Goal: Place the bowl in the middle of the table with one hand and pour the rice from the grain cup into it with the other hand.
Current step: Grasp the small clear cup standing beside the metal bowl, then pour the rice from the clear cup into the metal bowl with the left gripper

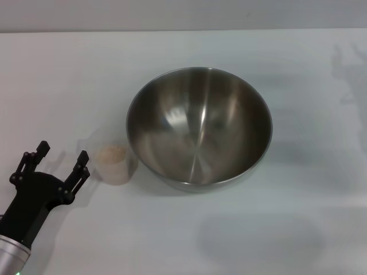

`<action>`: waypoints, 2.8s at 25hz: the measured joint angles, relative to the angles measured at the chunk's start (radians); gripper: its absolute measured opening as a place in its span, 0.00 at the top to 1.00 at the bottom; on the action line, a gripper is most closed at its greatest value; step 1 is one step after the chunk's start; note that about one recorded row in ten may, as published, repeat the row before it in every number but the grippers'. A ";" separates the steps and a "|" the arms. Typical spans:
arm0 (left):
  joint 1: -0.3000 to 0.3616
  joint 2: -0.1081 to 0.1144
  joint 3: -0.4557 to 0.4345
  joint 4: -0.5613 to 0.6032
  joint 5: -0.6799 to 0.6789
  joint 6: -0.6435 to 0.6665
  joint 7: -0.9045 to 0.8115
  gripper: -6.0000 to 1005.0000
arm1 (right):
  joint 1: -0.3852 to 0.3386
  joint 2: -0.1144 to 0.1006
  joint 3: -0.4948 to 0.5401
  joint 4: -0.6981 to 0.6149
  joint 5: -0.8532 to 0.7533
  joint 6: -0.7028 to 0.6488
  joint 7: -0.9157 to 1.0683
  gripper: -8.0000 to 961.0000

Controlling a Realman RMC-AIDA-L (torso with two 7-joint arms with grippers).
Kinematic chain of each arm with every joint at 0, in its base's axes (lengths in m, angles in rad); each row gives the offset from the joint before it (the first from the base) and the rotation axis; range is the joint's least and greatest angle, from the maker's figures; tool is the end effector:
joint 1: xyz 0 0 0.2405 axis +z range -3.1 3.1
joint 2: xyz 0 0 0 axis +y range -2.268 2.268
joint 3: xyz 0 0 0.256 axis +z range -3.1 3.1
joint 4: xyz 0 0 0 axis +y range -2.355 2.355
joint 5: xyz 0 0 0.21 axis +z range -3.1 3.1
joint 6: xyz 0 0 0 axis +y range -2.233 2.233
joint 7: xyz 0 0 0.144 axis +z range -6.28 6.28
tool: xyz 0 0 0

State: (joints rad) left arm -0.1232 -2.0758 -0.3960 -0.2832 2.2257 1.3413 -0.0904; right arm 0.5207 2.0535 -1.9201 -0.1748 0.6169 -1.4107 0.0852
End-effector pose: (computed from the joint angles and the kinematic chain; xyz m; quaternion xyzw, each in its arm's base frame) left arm -0.3386 0.2036 -0.0680 -0.7624 -0.2382 -0.3001 0.5215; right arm 0.2809 0.3611 0.0461 -0.6179 0.0943 0.3978 0.6716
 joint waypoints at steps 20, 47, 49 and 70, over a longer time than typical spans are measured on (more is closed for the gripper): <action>-0.060 0.000 -0.041 0.010 0.000 -0.082 0.000 0.19 | 0.001 0.004 0.000 0.000 -0.003 0.006 0.000 0.57; -0.077 -0.002 -0.083 -0.032 0.004 -0.136 -0.028 0.84 | 0.009 0.005 -0.001 0.002 -0.003 0.007 0.001 0.55; -0.077 -0.002 -0.083 -0.032 0.004 -0.136 -0.028 0.92 | 0.009 0.005 -0.002 0.002 -0.003 0.007 0.001 0.55; -0.296 -0.003 -0.152 -0.115 0.019 0.094 0.637 0.97 | 0.013 0.006 -0.010 -0.004 -0.005 -0.001 0.001 0.53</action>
State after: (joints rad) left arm -0.4194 -2.0786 -0.5483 -0.3984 2.2444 1.4350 0.5464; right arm 0.5339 2.0598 -1.9297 -0.1790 0.6121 -1.4120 0.0859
